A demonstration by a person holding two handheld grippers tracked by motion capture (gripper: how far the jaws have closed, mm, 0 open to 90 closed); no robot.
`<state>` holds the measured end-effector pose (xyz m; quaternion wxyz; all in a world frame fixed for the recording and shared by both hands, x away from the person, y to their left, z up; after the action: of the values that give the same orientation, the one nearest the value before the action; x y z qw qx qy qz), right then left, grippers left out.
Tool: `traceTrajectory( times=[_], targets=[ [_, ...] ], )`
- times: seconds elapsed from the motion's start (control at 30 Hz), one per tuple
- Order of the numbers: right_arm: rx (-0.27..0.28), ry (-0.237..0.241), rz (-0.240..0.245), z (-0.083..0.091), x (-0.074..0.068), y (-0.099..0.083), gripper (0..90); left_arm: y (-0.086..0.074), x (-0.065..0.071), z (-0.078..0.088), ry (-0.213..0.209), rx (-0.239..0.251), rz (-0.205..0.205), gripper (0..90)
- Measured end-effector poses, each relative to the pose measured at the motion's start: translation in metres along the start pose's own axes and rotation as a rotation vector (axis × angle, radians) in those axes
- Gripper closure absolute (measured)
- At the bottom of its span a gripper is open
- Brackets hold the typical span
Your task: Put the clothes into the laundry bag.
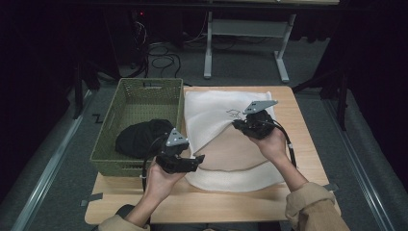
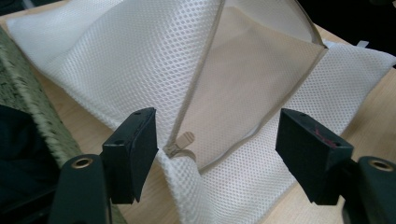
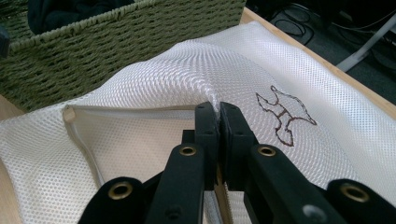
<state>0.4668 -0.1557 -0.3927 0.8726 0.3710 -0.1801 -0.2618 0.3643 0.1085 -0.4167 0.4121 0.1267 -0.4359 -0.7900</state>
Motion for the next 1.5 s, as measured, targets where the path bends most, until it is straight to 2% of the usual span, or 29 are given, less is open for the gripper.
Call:
traceTrajectory(
  times=[0.07, 0.23, 0.33, 0.53, 0.83, 1.33, 1.5],
  targets=[
    [0.015, 0.002, -0.003, 0.000, 0.001, 0.000, 87.7, 0.004, -0.003, 0.005, 0.005, 0.012, 0.007, 28.9],
    [0.008, 0.007, -0.005, -0.001, 0.002, -0.001, 87.7, 0.013, -0.009, 0.018, 0.019, 0.040, 0.021, 27.2],
    [0.000, 0.008, 0.005, 0.000, 0.003, 0.000, 87.7, 0.017, -0.012, 0.023, 0.028, 0.044, 0.026, 26.1],
    [0.009, 0.005, -0.005, 0.000, 0.003, 0.000, 87.7, 0.022, -0.016, 0.031, 0.045, 0.055, 0.024, 24.8],
    [0.009, 0.007, 0.001, 0.001, 0.005, 0.001, 87.7, 0.023, -0.028, 0.034, 0.077, 0.050, 0.045, 21.9],
    [0.012, -0.001, 0.007, 0.000, 0.003, 0.002, 87.7, 0.021, -0.061, 0.052, 0.157, 0.067, 0.103, 15.7],
    [0.009, -0.004, 0.007, 0.000, 0.004, 0.002, 87.7, 0.020, -0.073, 0.052, 0.187, 0.060, 0.128, 15.1]
  ],
)
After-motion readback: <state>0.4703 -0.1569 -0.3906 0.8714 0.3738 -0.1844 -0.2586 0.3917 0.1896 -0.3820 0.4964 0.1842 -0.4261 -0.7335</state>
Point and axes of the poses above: each handheld gripper's, and its own axes: z roughly backward along the jaws, y roughly out of its top, x roughly to its right, the point moved 1 cm from there along -z, roughly forward along the jaws, and after that the axes turned 1 degree about z, right-handed, at the moved point
